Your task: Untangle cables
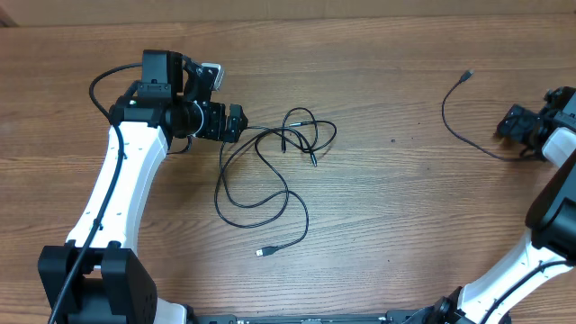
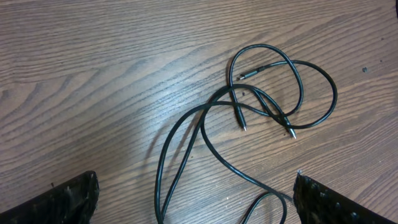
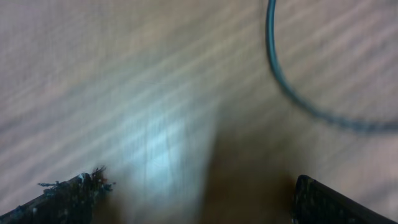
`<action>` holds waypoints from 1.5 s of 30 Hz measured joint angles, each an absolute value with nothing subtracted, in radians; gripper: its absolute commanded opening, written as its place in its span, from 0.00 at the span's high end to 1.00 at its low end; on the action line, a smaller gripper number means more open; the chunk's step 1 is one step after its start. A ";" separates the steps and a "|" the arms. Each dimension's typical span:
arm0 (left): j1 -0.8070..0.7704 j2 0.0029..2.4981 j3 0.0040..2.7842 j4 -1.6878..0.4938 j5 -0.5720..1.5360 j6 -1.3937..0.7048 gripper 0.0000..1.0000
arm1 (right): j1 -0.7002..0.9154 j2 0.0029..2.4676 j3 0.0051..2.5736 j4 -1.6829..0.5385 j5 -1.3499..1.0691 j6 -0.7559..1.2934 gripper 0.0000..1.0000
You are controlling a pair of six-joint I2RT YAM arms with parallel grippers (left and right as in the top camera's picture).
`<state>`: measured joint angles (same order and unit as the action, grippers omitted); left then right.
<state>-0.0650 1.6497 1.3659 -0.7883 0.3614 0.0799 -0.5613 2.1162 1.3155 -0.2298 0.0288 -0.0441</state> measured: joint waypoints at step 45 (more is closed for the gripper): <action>-0.065 1.650 1.366 -0.788 0.361 0.080 0.00 | -0.457 1.711 0.905 -0.429 0.091 -0.024 0.00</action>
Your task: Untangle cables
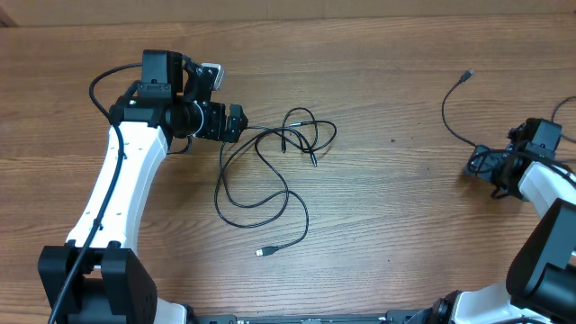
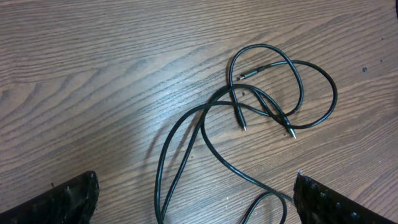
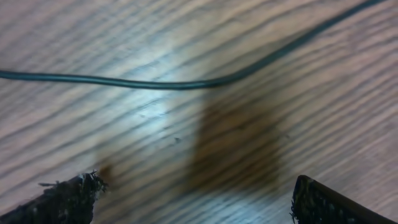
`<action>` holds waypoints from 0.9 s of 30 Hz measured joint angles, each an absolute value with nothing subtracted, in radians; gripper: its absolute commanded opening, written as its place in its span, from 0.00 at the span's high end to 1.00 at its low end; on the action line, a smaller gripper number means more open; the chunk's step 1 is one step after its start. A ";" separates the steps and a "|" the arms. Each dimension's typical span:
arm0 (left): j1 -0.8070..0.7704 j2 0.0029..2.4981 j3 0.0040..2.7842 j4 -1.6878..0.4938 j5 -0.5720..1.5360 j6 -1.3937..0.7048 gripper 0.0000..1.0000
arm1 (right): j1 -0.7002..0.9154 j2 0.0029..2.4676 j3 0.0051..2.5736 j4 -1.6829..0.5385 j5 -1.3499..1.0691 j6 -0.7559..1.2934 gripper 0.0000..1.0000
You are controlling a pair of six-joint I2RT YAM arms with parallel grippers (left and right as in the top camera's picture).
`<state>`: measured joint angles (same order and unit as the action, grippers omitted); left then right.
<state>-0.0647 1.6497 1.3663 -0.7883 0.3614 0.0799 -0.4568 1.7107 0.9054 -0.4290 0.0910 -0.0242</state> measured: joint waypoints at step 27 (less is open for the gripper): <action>-0.065 1.650 1.366 -0.788 0.361 0.080 0.00 | -0.458 1.787 0.806 -0.032 0.131 -0.015 0.00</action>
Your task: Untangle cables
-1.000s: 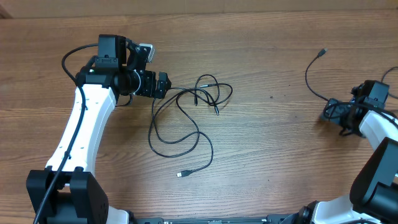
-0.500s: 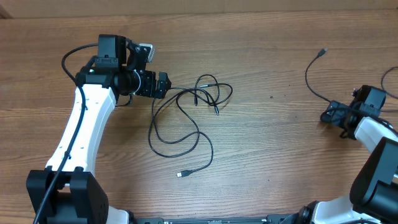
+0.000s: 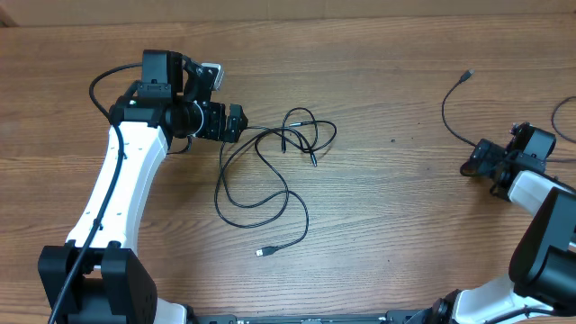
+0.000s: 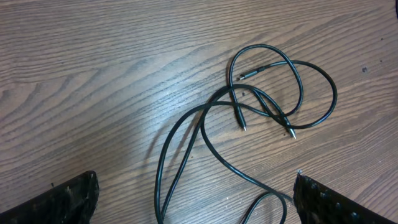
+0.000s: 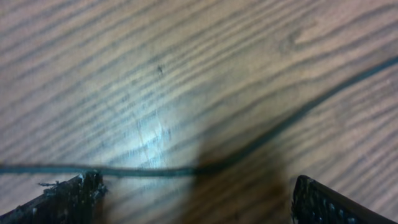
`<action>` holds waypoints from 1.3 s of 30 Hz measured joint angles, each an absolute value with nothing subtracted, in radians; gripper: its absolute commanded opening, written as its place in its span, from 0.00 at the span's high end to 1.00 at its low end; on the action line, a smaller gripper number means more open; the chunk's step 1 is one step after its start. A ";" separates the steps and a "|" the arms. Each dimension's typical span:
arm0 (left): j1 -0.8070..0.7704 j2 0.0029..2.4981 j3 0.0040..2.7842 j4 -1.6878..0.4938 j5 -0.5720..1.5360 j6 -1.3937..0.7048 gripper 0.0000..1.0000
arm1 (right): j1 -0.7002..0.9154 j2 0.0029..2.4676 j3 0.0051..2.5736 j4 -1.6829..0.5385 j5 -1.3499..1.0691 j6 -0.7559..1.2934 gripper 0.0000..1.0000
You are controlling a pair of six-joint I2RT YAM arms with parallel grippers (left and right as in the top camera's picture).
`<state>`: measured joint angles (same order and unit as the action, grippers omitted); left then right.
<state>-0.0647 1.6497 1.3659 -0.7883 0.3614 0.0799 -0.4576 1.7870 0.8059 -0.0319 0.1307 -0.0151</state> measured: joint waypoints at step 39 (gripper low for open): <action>-0.065 1.650 1.366 -0.788 0.361 0.080 0.01 | -0.641 2.140 0.908 0.587 0.121 -0.012 0.00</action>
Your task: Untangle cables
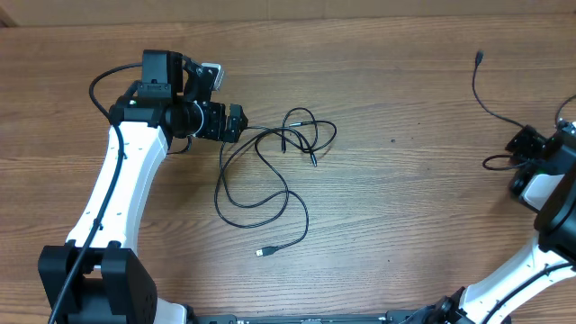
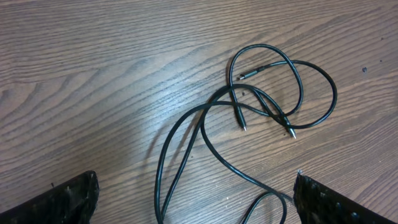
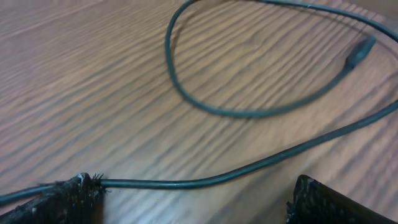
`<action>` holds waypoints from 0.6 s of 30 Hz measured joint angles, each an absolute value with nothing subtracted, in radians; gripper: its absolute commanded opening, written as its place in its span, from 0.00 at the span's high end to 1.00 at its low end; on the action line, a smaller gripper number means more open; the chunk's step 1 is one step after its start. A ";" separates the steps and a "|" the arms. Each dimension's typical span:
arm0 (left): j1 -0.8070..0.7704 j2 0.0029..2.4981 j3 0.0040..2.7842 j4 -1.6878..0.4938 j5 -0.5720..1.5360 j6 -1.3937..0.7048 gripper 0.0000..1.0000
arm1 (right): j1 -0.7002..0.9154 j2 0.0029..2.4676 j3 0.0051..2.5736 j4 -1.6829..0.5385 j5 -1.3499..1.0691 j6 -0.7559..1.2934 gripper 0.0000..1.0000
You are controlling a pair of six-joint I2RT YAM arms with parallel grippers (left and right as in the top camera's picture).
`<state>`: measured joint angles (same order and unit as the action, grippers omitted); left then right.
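A tangle of black cables [image 1: 279,153] lies mid-table, its loops and plugs [image 2: 267,93] showing in the left wrist view. One strand trails to a USB plug [image 1: 263,253]. My left gripper [image 1: 236,123] is open at the tangle's left edge, low over two strands [image 2: 186,155]. A separate black cable [image 1: 490,103] lies at the far right, its plug [image 1: 480,56] near the back. My right gripper [image 1: 517,147] is open there. That cable [image 3: 249,168] runs across between its fingers, touching the left fingertip [image 3: 78,190]. A loop and plug [image 3: 360,50] lie beyond.
The wooden table [image 1: 396,225] carries only the cables and both arms. The left arm's white links [image 1: 117,189] reach in from the near left. The right arm's base [image 1: 531,261] rises at the near right. The table's back edge [image 1: 360,16] runs along the top.
My right gripper has moved right, toward the table's edge. The separate cable has shifted right with it, its plug now farther back. The left arm and tangle are unchanged.
My right gripper was open at the far right by the separate cable's near end. It then stood farther left, over that cable, and stayed there. Now it is back to the right and the cable lies farther from the tangle. The left gripper stayed open throughout.
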<state>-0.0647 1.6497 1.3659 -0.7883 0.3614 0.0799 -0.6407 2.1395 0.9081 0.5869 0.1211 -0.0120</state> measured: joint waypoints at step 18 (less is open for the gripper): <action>-0.065 1.650 1.366 -0.788 0.361 0.080 0.00 | -0.653 2.280 1.178 0.498 0.119 -0.012 0.00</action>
<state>-0.0650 1.6497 1.3659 -0.7883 0.3614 0.0799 -0.6529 2.2795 1.1778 0.4976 0.1192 -0.0116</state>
